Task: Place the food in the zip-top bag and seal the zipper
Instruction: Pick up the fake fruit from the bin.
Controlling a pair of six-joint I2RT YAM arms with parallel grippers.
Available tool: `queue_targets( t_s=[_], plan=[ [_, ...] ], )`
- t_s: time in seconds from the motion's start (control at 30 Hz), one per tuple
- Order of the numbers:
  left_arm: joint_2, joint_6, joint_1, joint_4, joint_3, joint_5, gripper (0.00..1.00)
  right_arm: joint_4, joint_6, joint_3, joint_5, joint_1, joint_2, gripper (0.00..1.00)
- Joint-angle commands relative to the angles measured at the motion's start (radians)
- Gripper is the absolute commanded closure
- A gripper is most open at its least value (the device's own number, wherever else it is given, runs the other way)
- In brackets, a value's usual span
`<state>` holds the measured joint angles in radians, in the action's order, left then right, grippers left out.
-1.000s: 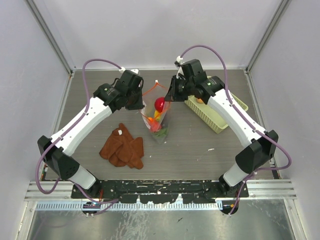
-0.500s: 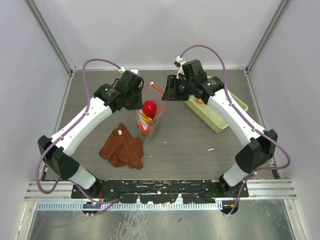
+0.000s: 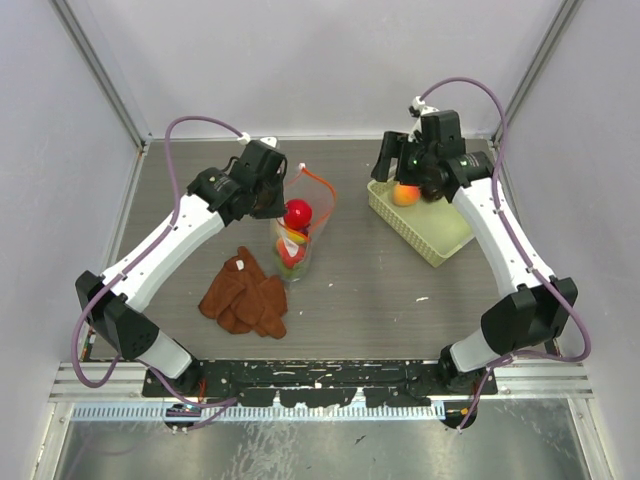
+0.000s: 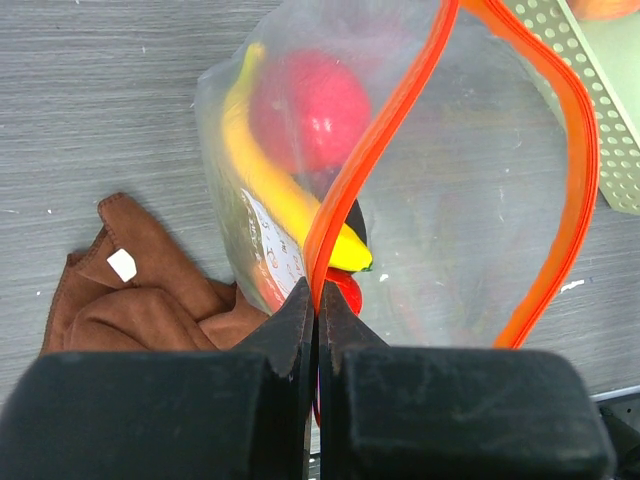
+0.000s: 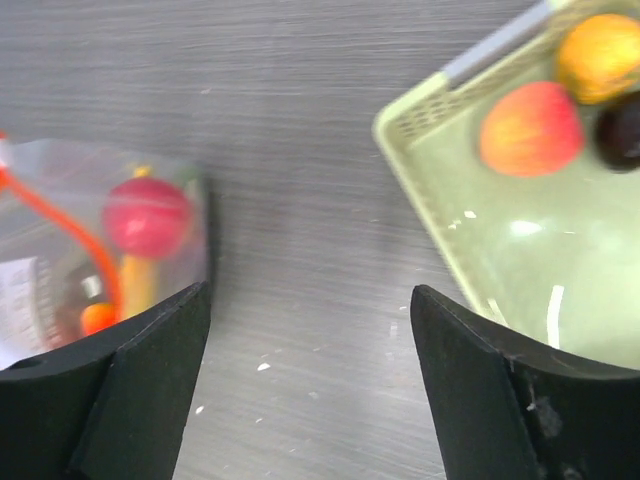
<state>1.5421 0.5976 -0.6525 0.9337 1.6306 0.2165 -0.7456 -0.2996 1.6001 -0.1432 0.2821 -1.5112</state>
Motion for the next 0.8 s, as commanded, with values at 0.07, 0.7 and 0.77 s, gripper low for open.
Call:
queue_targets(
  t_s=[0.07, 0.7, 0.77],
  plan=[
    [-0.014, -0.043, 0.005, -0.071, 0.031, -0.005, 1.00, 0.148, 0.079, -0.105, 0.172, -0.063, 0.005, 0.11],
    [0.023, -0.122, 0.005, -0.098, 0.071, -0.080, 1.00, 0.583, 0.070, -0.238, 0.261, -0.148, -0.256, 0.00],
    [0.023, -0.129, 0.005, -0.103, 0.069, -0.082, 1.00, 0.584, 0.082, -0.220, 0.257, -0.149, -0.294, 0.00]
  ],
)
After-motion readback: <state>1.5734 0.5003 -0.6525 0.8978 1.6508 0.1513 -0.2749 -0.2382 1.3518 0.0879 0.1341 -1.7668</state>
